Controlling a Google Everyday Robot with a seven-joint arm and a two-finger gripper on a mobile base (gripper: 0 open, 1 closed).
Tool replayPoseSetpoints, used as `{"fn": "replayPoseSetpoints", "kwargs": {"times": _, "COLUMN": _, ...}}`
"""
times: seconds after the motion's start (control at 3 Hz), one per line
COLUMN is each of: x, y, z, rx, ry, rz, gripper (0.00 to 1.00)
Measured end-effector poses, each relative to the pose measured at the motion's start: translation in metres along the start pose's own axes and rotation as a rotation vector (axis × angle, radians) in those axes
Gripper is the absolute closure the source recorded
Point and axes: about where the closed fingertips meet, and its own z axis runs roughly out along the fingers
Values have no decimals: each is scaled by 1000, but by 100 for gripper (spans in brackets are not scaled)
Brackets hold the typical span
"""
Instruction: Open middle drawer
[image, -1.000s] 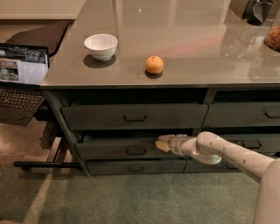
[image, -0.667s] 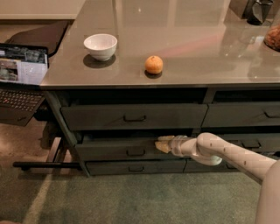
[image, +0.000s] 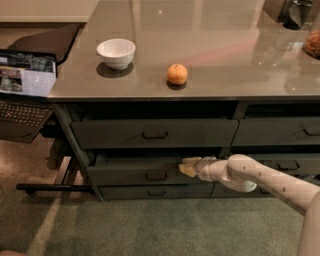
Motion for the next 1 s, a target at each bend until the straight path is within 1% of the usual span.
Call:
{"fn": "replayPoseSetpoints", "kwargs": {"times": 0.33, "x": -4, "y": 1, "z": -3, "rx": 0, "ry": 0, "rz": 0, "gripper": 75}}
{"fn": "replayPoseSetpoints", "kwargs": {"times": 0.67, "x": 7, "y": 7, "z": -4, "rx": -9, "ry": 9, "rz": 1, "gripper": 93}}
{"fn": "replayPoseSetpoints", "kwargs": {"times": 1.0, "x": 0, "y": 9, "z": -8, "rx": -10, "ry": 9, "rz": 1, "gripper": 100}}
